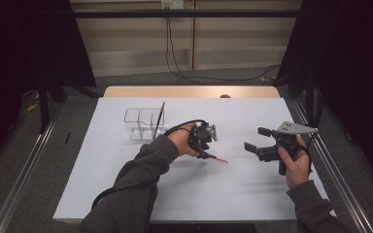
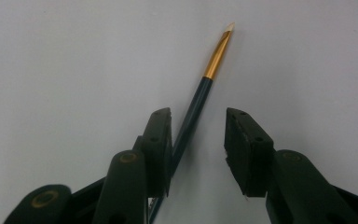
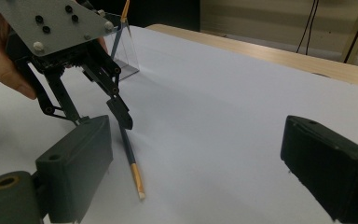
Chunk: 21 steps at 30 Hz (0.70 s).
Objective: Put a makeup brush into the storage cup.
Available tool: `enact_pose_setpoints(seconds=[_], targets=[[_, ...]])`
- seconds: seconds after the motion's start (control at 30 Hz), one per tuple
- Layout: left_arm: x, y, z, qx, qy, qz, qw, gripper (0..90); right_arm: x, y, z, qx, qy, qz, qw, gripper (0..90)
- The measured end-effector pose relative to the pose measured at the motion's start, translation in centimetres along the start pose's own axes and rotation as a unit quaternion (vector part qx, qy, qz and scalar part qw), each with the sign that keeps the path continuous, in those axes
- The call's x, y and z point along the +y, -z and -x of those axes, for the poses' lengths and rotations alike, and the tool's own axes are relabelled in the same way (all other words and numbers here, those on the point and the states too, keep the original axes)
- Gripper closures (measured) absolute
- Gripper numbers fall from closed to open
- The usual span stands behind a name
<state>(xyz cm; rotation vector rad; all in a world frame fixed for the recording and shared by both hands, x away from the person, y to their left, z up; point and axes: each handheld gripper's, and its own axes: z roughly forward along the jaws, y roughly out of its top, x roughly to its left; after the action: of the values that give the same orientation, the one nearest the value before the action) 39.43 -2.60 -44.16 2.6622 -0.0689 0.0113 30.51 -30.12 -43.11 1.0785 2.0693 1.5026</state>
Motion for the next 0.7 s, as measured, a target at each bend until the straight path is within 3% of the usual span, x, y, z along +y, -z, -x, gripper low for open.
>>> enact_pose_setpoints(seconds=[0.3, 0.33, 0.4, 0.53, 0.57, 0.6, 0.7], targets=[[0.5, -0.5, 0.1, -0.005, -0.019, -0.01, 0.9997, 67.0, 0.0, 0.1, 0.0, -0.001, 0.0, 0.0, 1.0, 8.5], [0.6, -0.7, 0.3, -0.005, -0.005, 0.0, 1.0, 67.5, 0.0, 0.1, 0.1, 0.001, 0.001, 0.0, 1.0, 8.6], [0.7, -0.6, 0.1, -0.003, -0.025, -0.008, 0.9997, 67.8, 0.0, 0.1, 0.1, 0.0, 0.002, 0.001, 1.0, 8.5], [0.7, -0.9, 0.3, -0.013, -0.011, -0.003, 0.9999, 70.0, 0.0, 0.2, 0.1, -0.002, -0.001, 0.002, 1.0, 8.5], [0.8, -0.9, 0.3, -0.005, -0.02, -0.009, 0.9997, 70.5, 0.0, 0.2, 0.1, -0.002, 0.0, 0.002, 1.0, 8.5], [0.8, -1.0, 0.3, -0.015, -0.017, -0.011, 0.9997, 71.5, 0.0, 0.2, 0.1, -0.001, 0.0, 0.001, 1.0, 8.6], [0.8, -1.2, 0.4, -0.011, -0.019, -0.009, 0.9997, 72.7, 0.0, 0.2, 0.1, -0.002, 0.001, 0.001, 1.0, 8.5]])
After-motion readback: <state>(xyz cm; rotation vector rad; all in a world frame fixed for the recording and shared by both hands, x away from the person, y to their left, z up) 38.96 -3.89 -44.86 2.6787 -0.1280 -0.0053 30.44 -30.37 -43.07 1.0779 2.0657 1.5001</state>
